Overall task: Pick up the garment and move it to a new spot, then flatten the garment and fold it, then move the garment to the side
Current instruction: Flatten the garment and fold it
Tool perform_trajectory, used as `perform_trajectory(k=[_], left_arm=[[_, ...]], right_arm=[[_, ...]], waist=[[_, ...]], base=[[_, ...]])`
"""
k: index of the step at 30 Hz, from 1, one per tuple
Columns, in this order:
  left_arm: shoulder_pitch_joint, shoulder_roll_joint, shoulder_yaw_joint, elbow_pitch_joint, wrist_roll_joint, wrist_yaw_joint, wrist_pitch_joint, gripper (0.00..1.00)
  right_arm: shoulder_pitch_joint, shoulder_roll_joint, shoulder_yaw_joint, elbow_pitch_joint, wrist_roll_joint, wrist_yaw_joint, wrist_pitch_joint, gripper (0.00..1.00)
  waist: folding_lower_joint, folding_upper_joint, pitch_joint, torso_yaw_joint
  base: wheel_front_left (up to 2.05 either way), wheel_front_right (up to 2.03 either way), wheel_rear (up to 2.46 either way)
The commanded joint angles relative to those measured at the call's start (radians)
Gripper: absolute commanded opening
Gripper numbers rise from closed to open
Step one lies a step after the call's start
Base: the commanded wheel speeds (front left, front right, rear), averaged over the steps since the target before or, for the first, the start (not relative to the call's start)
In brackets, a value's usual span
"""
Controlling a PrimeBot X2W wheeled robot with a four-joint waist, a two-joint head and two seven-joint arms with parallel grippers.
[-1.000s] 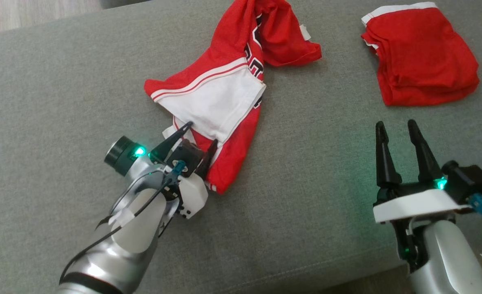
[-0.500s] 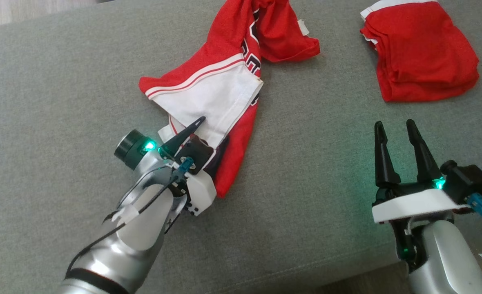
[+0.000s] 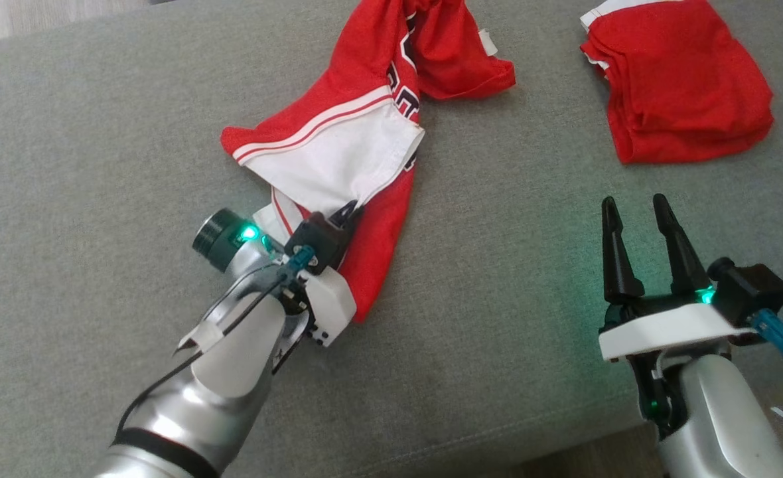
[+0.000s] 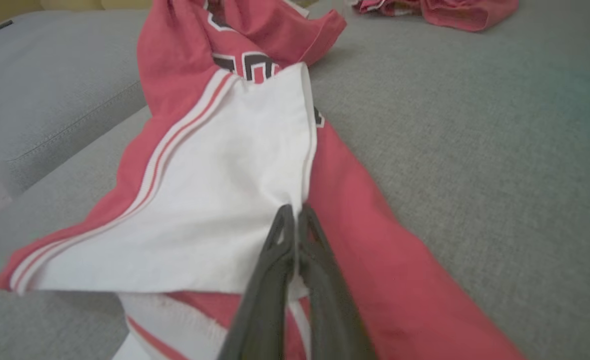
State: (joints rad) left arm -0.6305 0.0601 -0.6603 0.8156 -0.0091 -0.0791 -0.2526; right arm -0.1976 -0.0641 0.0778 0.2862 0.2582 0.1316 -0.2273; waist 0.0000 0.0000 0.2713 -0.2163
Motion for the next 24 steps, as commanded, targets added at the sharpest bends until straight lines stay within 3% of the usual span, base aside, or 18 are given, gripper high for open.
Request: perform_trajectory(k=[1, 13, 19, 24], left_arm=[[-0.049, 0.009, 0.037, -0.044, -0.009, 0.006, -0.009, 0.0], [-0.08, 0.074, 0.2, -0.301, -0.116, 0.035, -0.009, 0.0], [-0.152, 0.144, 0.283, -0.388, -0.138, 0.019, -0.009, 0.0], [-0.293, 0.238, 0.319, -0.339, -0.127, -0.007, -0.009, 0.0]], right_arm=[[-0.025, 0.007, 0.023, -0.025, 0.002, -0.001, -0.001, 1.0], [-0.024, 0.01, 0.031, -0.009, 0.004, -0.001, -0.008, 1.0], [-0.027, 0.011, 0.035, -0.006, 0.007, -0.001, -0.01, 1.0], [-0.041, 0.012, 0.06, -0.001, 0.011, -0.001, -0.013, 1.0]], waist=[[0.0, 0.0, -0.001, 0.0], [0.0, 0.0, -0.022, -0.003], [0.0, 0.0, -0.023, 0.001], [0.0, 0.0, -0.003, -0.01]], base=[[0.0, 0.0, 0.0], [0.0, 0.0, 0.0], [0.0, 0.0, 0.0], [0.0, 0.0, 0.0]])
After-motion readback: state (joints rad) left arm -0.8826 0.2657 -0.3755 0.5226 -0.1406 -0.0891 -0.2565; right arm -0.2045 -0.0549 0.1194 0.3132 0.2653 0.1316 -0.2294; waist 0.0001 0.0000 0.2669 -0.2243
